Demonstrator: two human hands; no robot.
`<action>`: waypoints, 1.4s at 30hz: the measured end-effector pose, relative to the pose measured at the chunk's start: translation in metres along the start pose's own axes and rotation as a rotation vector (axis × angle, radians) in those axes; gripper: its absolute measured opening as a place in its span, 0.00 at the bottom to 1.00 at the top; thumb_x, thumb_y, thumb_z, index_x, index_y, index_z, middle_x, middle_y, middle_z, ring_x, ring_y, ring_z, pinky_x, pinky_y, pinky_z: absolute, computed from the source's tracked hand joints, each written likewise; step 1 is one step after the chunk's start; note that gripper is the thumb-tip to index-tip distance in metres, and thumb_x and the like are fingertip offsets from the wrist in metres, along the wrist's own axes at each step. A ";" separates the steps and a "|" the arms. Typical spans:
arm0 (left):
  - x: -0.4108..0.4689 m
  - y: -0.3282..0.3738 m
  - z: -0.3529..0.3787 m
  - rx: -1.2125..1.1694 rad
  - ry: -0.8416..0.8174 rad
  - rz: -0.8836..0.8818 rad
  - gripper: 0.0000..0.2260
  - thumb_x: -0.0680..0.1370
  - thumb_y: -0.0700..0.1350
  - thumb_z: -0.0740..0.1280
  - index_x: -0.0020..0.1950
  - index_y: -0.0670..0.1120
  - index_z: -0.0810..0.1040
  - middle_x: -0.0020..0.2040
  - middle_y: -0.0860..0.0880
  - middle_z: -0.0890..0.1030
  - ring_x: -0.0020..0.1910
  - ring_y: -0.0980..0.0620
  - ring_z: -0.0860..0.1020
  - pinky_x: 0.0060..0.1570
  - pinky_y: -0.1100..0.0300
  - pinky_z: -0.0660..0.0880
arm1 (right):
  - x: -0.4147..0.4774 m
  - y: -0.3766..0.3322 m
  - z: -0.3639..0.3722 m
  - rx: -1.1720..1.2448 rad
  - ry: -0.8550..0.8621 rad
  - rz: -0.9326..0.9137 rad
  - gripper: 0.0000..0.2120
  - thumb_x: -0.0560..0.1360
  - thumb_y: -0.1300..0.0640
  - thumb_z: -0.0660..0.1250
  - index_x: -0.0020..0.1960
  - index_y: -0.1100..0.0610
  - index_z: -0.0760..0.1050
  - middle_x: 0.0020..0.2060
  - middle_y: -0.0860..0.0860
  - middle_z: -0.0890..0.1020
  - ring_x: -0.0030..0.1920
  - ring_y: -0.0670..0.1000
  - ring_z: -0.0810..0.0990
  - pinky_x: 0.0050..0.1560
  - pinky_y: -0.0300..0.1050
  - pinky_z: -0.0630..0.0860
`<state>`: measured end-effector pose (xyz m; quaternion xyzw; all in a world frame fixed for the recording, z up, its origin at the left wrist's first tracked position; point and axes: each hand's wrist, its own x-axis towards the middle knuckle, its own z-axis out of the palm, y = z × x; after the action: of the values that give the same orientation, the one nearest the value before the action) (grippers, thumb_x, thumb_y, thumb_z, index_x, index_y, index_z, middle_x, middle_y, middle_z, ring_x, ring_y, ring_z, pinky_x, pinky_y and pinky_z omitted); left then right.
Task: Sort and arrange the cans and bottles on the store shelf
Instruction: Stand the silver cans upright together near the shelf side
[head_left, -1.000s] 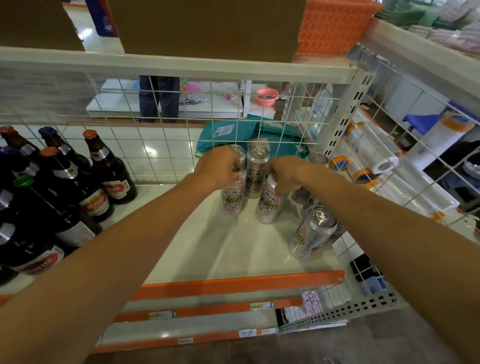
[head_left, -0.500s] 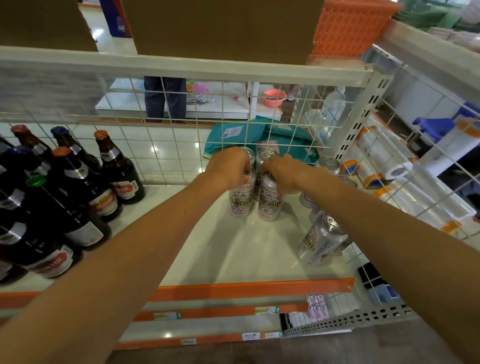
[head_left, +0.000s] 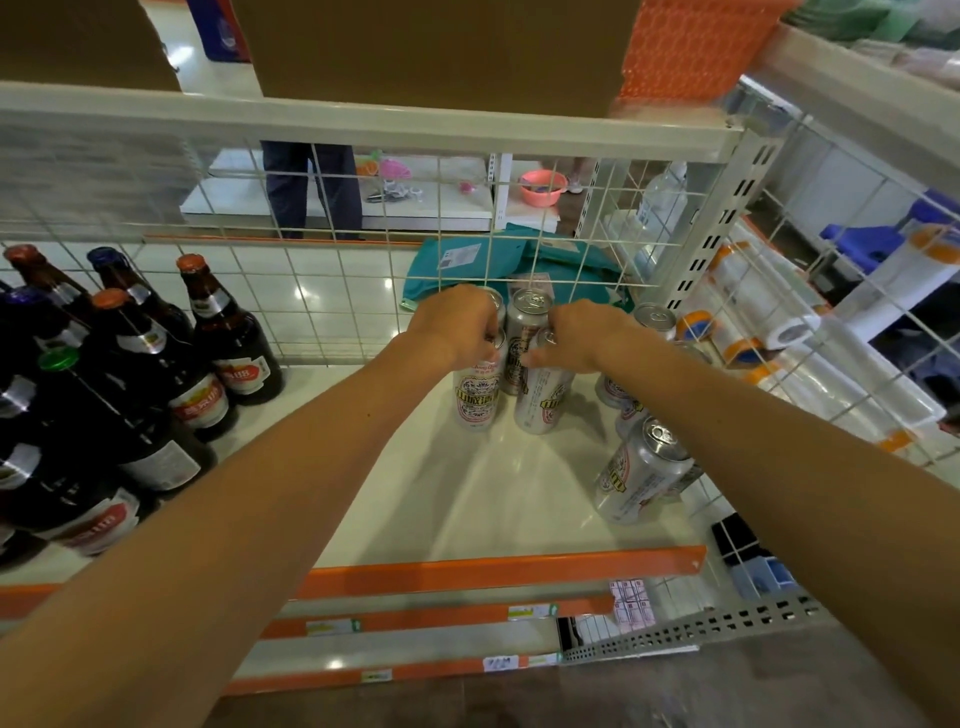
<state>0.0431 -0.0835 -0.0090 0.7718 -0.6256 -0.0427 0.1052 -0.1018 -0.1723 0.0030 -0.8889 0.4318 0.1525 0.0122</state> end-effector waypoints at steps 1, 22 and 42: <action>0.000 0.000 0.000 -0.003 0.002 0.000 0.11 0.74 0.49 0.74 0.55 0.49 0.84 0.52 0.49 0.81 0.50 0.48 0.78 0.44 0.57 0.75 | 0.001 0.002 0.000 0.008 -0.026 -0.035 0.30 0.72 0.38 0.70 0.66 0.55 0.71 0.57 0.53 0.79 0.55 0.56 0.79 0.49 0.50 0.77; -0.002 -0.003 0.001 0.000 0.012 0.019 0.10 0.74 0.48 0.74 0.54 0.49 0.85 0.51 0.48 0.82 0.48 0.47 0.79 0.41 0.57 0.72 | 0.008 -0.004 -0.004 0.298 -0.008 0.000 0.19 0.68 0.45 0.78 0.45 0.60 0.80 0.37 0.53 0.84 0.36 0.52 0.85 0.38 0.46 0.81; -0.024 0.037 0.003 -0.421 0.032 0.166 0.18 0.74 0.53 0.72 0.62 0.48 0.80 0.55 0.48 0.81 0.52 0.51 0.79 0.53 0.51 0.77 | -0.027 0.046 -0.006 0.244 0.125 0.036 0.26 0.78 0.37 0.62 0.60 0.59 0.77 0.51 0.56 0.79 0.49 0.56 0.77 0.46 0.47 0.71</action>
<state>0.0025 -0.0674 -0.0053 0.6795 -0.6623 -0.1511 0.2771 -0.1515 -0.1811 0.0214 -0.8807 0.4628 0.0436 0.0905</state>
